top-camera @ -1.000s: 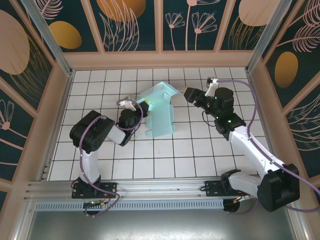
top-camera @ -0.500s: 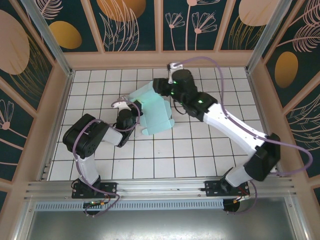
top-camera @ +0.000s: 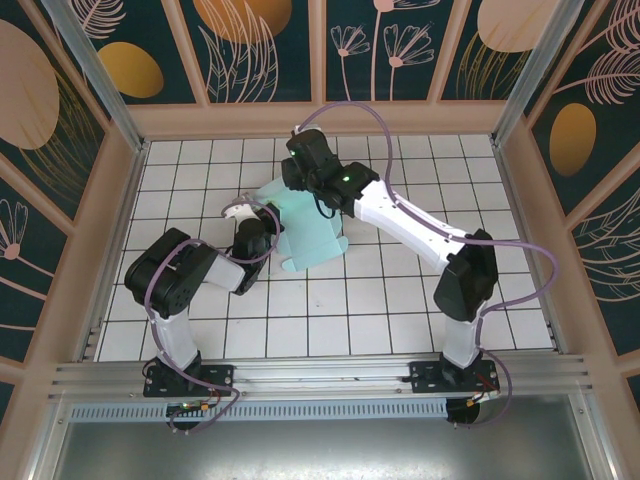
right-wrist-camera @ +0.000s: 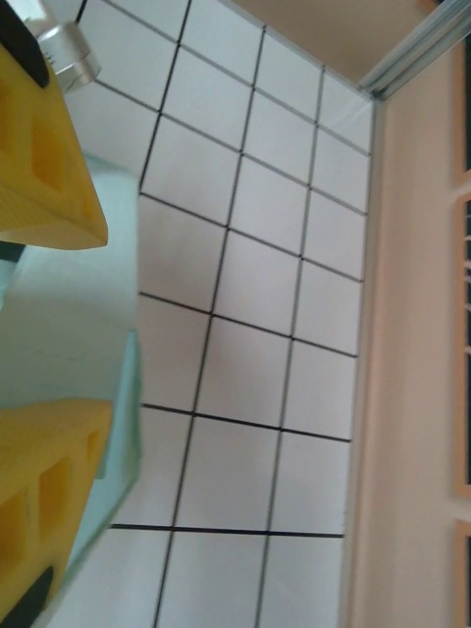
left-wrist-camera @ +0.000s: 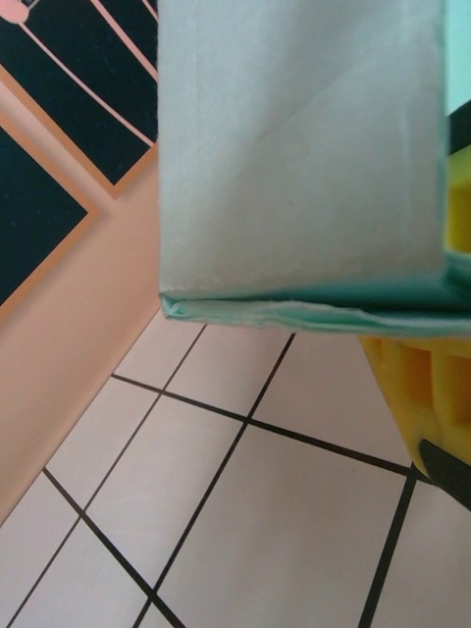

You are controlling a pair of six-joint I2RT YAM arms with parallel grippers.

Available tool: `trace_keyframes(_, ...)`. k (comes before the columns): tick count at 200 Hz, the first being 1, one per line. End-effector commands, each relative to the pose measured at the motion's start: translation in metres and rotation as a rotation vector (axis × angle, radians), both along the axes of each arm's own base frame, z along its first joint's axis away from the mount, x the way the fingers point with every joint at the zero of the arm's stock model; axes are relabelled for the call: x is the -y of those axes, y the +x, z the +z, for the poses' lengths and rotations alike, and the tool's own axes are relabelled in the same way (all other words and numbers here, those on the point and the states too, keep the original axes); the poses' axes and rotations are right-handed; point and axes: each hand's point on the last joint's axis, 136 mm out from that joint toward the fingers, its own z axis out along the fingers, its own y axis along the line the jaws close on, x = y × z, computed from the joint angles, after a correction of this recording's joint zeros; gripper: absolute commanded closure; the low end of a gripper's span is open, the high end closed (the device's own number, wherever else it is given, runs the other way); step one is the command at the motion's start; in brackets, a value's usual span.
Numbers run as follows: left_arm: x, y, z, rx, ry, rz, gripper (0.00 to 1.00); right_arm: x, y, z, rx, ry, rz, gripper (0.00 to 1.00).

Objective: Fold the paper box

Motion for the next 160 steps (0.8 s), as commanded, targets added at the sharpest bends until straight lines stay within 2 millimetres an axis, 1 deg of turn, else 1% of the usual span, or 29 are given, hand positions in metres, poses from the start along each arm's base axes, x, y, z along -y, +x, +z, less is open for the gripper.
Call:
trace_keyframes(1,-0.005,0.001,0.011,0.022,-0.002,0.023,1.0,0.007,0.004,0.0,-0.036,0.01,-0.057,0.58)
trace_keyframes(31,-0.004,0.001,0.01,0.02,-0.006,0.017,1.0,0.002,0.003,-0.014,-0.084,0.017,-0.046,0.62)
trace_keyframes(59,-0.003,0.001,0.01,0.02,-0.004,0.013,1.0,-0.001,0.005,-0.019,-0.103,0.028,-0.038,0.64)
trace_keyframes(89,-0.003,0.001,0.008,0.015,-0.002,0.012,1.0,-0.007,0.006,-0.025,-0.125,0.029,-0.021,0.69)
trace_keyframes(108,-0.003,0.001,0.008,0.015,-0.003,0.01,1.0,-0.007,0.007,-0.028,-0.131,0.025,-0.023,0.74)
trace_keyframes(128,-0.003,0.0,0.008,0.017,-0.002,0.014,1.0,-0.006,0.008,-0.031,-0.14,0.021,-0.027,0.75)
trace_keyframes(137,-0.004,0.0,0.008,0.017,0.0,0.014,1.0,-0.006,0.009,-0.03,-0.141,0.023,-0.029,0.8)
trace_keyframes(153,-0.004,0.0,0.007,0.015,0.0,0.015,1.0,-0.006,0.009,-0.03,-0.14,0.025,-0.029,0.94)
trace_keyframes(158,-0.004,0.001,0.007,0.014,0.0,0.014,1.0,-0.005,0.009,-0.029,-0.14,0.026,-0.029,1.0)
trace_keyframes(160,-0.003,0.001,0.007,0.015,-0.001,0.013,1.0,-0.005,0.009,-0.03,-0.141,0.026,-0.03,1.0)
